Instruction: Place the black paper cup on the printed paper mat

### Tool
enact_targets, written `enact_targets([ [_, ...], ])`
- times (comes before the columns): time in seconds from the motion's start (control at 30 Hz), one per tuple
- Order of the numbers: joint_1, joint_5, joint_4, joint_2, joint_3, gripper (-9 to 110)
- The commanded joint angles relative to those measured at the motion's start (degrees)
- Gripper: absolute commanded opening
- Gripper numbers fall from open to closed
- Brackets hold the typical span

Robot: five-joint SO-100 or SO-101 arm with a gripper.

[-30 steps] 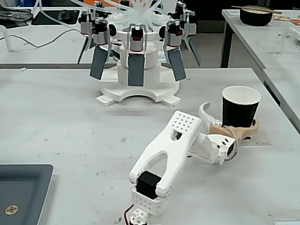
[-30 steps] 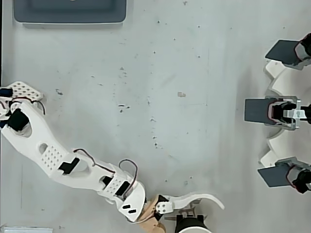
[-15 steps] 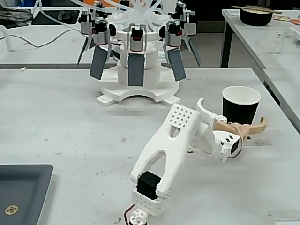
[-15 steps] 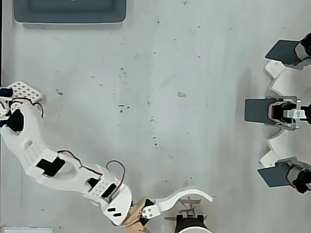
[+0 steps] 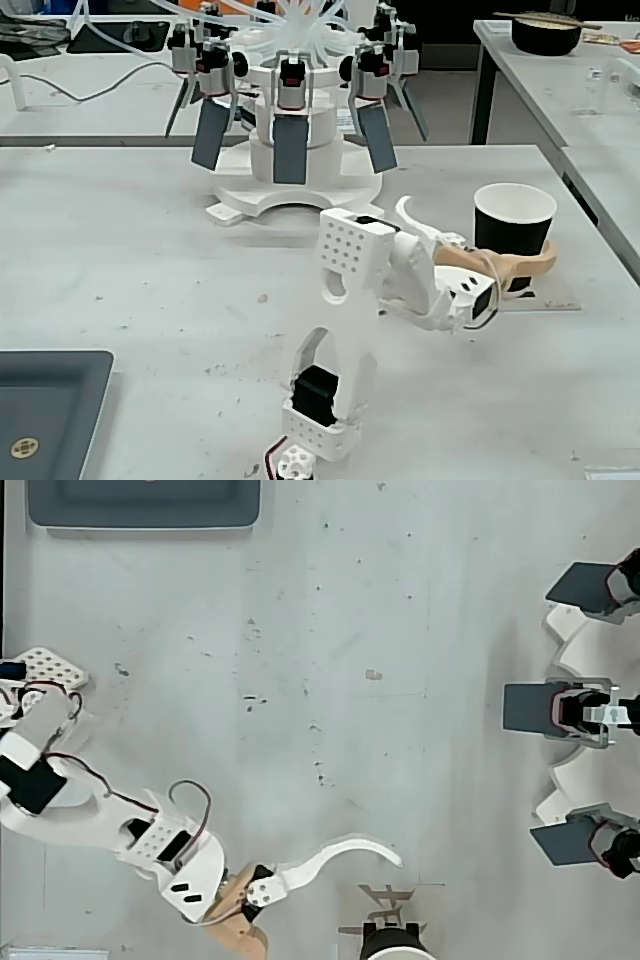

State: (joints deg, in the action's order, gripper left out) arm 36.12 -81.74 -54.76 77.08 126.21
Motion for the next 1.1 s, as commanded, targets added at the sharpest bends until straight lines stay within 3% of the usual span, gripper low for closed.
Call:
enact_targets([
  [0.0, -0.4, 0.4, -1.1, 9.1, 3.1, 58],
  [0.33, -5.6, 1.0, -6.7, 20.8, 16.3, 50],
  [0.7, -14.1, 0.4, -6.4, 34.9, 27.1, 53],
  [1.07, -24.4, 0.9, -6.6, 43.6, 35.8, 42],
])
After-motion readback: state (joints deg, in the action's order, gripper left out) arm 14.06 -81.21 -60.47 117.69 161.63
